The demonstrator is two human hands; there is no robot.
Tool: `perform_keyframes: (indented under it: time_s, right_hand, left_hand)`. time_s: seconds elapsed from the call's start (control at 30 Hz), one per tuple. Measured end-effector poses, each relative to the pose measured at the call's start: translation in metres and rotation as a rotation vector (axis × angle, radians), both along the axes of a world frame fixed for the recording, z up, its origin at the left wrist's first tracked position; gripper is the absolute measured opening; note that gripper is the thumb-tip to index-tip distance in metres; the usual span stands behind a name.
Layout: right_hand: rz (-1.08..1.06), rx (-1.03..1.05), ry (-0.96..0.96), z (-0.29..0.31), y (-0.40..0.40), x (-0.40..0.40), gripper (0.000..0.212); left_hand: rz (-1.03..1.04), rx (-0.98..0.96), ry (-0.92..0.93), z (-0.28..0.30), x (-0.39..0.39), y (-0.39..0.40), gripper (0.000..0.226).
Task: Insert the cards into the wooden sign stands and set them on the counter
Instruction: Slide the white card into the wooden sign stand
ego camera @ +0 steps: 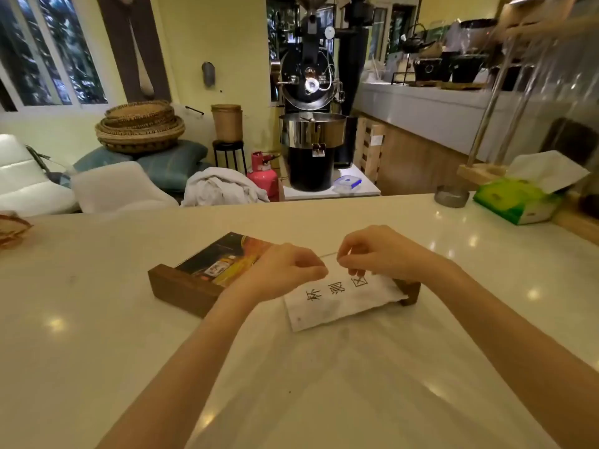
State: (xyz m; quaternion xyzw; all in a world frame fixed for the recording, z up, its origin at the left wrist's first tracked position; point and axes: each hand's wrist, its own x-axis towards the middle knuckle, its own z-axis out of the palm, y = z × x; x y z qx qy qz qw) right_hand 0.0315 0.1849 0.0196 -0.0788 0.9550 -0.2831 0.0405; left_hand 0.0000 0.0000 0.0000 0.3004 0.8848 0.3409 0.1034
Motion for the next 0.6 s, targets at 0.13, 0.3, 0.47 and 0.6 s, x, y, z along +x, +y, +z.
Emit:
perform_keyframes:
  time_s: [0.13,0.3,0.47,0.6]
  right_hand:
    - [-0.104,0.058,0.173,-0.021,0.019,0.014,0.009]
    - [-0.228,0.221,0.393,-0.042,0.045,0.032,0.017]
    - [-0.314,0.179,0.464,-0.063,0.056,0.041,0.03]
    - [-0.386,0.062,0.452,-0.068,0.054,0.044,0.034]
  left_hand:
    - [0.013,-0.013,0.087,-0.025,0.014,0.014,0.028]
    - [0.02,-0.141,0.301,-0.051,0.025,0.017,0.048]
    - [0.03,-0.182,0.454,-0.065,0.035,0.015,0.053]
    - [0.014,-0.186,0.599,-0.07,0.037,0.02,0.034]
